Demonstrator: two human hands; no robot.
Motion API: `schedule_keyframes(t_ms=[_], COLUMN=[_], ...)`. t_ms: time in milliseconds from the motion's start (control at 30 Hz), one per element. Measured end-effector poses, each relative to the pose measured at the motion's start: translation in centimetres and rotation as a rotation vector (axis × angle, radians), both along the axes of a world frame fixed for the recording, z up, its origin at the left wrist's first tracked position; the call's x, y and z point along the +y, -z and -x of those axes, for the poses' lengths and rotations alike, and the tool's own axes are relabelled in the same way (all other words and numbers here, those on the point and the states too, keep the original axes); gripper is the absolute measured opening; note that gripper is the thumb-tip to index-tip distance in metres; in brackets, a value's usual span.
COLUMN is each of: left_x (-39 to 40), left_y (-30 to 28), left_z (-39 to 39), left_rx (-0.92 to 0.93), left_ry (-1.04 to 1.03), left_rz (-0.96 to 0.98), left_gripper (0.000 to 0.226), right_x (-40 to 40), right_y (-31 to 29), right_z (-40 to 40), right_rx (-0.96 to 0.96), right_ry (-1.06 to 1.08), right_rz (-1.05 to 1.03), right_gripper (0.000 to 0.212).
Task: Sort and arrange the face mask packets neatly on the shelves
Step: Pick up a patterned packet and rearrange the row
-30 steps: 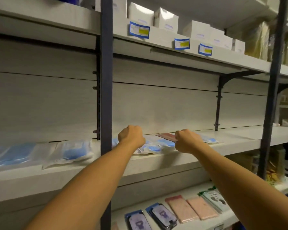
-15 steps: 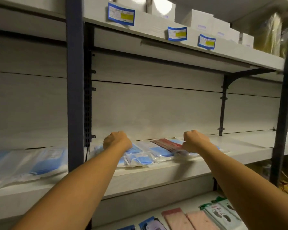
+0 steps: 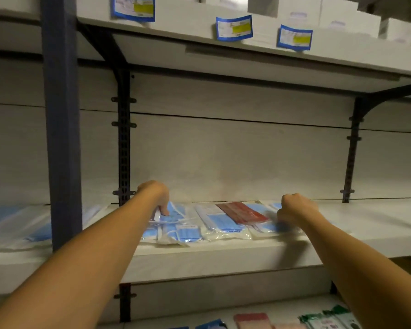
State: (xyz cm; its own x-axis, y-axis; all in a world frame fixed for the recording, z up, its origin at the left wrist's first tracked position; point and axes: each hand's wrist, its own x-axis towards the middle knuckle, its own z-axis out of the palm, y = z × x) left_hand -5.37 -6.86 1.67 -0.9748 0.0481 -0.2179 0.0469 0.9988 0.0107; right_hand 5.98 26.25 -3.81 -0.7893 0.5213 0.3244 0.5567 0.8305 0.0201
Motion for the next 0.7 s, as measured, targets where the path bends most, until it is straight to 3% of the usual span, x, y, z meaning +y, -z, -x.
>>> schedule_keyframes(t_ms=[167,333,500,700], left_x=[0.7,1.3,1.8,2.6], left_y=[0.5,1.3,1.8,1.6], left_z=[-0.1,0.2,-0.6,-1.8], left_rx=[0.226,0.36,0.359,0.406], left_ry=[-0.03,-0.145,-0.234,-0.265], left_rz=[-0.153,-0.576,-1.017,-1.119], left_gripper=[0.044,0.057,0.04,0.032], right_x=[3.7,6.3,8.4,8.6], right_y=[1.2,1.7,2.6,1.7], right_z=[-0.1,0.2,0.3,-0.3], right_rx=[0.037,0.066,0.129,0.106], right_ry=[0.032,0.133,0.16,0.193], right_rz=[0.033,0.152,0.392,0.489], right_gripper=[0.029,0.039,0.055,0.055])
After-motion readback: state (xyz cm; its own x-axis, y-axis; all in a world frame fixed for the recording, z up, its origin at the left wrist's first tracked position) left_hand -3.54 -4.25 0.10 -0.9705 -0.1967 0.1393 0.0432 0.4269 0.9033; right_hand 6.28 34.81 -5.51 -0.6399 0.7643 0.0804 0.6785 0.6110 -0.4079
